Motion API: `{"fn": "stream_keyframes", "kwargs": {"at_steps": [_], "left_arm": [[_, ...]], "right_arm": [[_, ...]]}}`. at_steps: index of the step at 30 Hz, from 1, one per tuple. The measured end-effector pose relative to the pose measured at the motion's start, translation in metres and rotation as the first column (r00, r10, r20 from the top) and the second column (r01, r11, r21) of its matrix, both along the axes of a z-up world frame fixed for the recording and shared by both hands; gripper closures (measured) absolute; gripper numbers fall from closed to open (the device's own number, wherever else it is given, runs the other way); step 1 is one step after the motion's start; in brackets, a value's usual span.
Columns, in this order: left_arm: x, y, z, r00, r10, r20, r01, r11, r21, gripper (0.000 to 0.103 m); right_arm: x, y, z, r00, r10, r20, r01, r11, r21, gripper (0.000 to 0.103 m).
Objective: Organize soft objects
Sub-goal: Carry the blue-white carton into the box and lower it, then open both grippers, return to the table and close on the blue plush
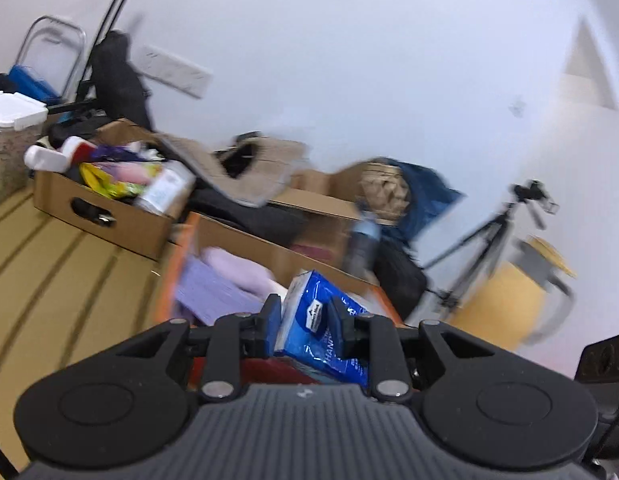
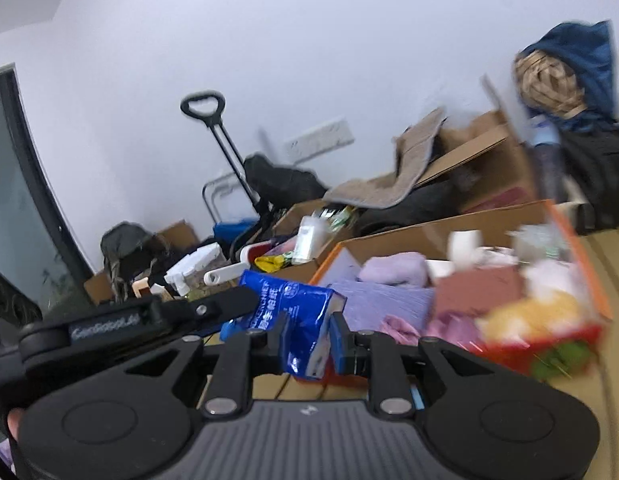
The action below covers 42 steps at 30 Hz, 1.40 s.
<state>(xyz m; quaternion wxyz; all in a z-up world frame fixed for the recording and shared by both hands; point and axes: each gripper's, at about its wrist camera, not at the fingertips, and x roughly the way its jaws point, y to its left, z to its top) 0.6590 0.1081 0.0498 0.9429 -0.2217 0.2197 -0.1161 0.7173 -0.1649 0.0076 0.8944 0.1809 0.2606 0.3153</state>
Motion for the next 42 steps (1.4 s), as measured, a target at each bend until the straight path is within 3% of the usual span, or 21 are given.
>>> {"fn": "stream_keyframes", "kwargs": {"at_steps": [5, 8, 11, 13, 16, 21, 26, 30, 33, 38, 40, 42], "left_arm": [[0.071, 0.015, -0.03, 0.991, 0.034, -0.13, -0.02, 0.993, 0.114, 0.078], [0.091, 0.002, -0.055, 0.974, -0.008, -0.226, 0.053, 0.98, 0.193, 0.079], [0.093, -0.014, -0.063, 0.974, -0.027, -0.227, 0.088, 0.961, 0.263, 0.079], [0.093, -0.02, -0.063, 0.976, -0.02, -0.219, 0.086, 0.951, 0.297, 0.078], [0.089, -0.012, -0.059, 0.975, -0.035, -0.222, 0.092, 0.964, 0.251, 0.073], [0.07, 0.0, -0.027, 0.985, -0.007, -0.171, 0.055, 0.958, 0.28, 0.073], [0.013, 0.0, 0.02, 0.996, 0.002, -0.085, 0.026, 0.944, 0.33, 0.065], [-0.04, 0.0, 0.046, 0.999, 0.036, -0.032, -0.023, 0.935, 0.355, 0.044], [-0.088, -0.002, 0.058, 0.999, 0.05, 0.022, -0.055, 0.933, 0.357, 0.031], [-0.185, -0.013, 0.049, 0.992, 0.056, 0.109, -0.094, 0.921, 0.379, 0.019], [-0.222, -0.018, 0.035, 0.993, 0.03, 0.118, -0.073, 0.923, 0.378, 0.009], [-0.254, -0.023, 0.017, 0.994, -0.013, 0.108, -0.03, 0.922, 0.385, 0.007]], "right_arm": [[0.085, 0.04, -0.041, 0.989, -0.005, -0.146, 0.003, 1.0, -0.015, 0.083], [0.116, 0.05, -0.073, 0.969, -0.056, -0.241, 0.034, 0.995, -0.092, 0.085], [0.114, 0.049, -0.078, 0.972, -0.064, -0.225, 0.033, 0.99, -0.14, 0.091], [0.108, 0.05, -0.074, 0.977, -0.069, -0.203, 0.034, 0.985, -0.171, 0.085], [0.099, 0.05, -0.062, 0.984, -0.07, -0.161, 0.037, 0.979, -0.199, 0.084], [0.078, 0.032, -0.019, 0.996, -0.063, -0.068, 0.048, 0.977, -0.209, 0.078], [0.032, -0.001, 0.031, 0.994, -0.098, 0.041, 0.105, 0.959, -0.263, 0.065], [-0.015, -0.039, 0.056, 0.987, -0.128, 0.092, 0.149, 0.95, -0.274, 0.054], [-0.056, -0.062, 0.061, 0.983, -0.14, 0.122, 0.17, 0.942, -0.291, 0.053], [-0.139, -0.08, 0.05, 0.977, -0.117, 0.181, 0.168, 0.939, -0.3, 0.05], [-0.18, -0.083, 0.039, 0.971, -0.102, 0.216, 0.168, 0.935, -0.313, 0.045], [-0.215, -0.084, 0.024, 0.97, -0.089, 0.225, 0.16, 0.932, -0.324, 0.044]]}}
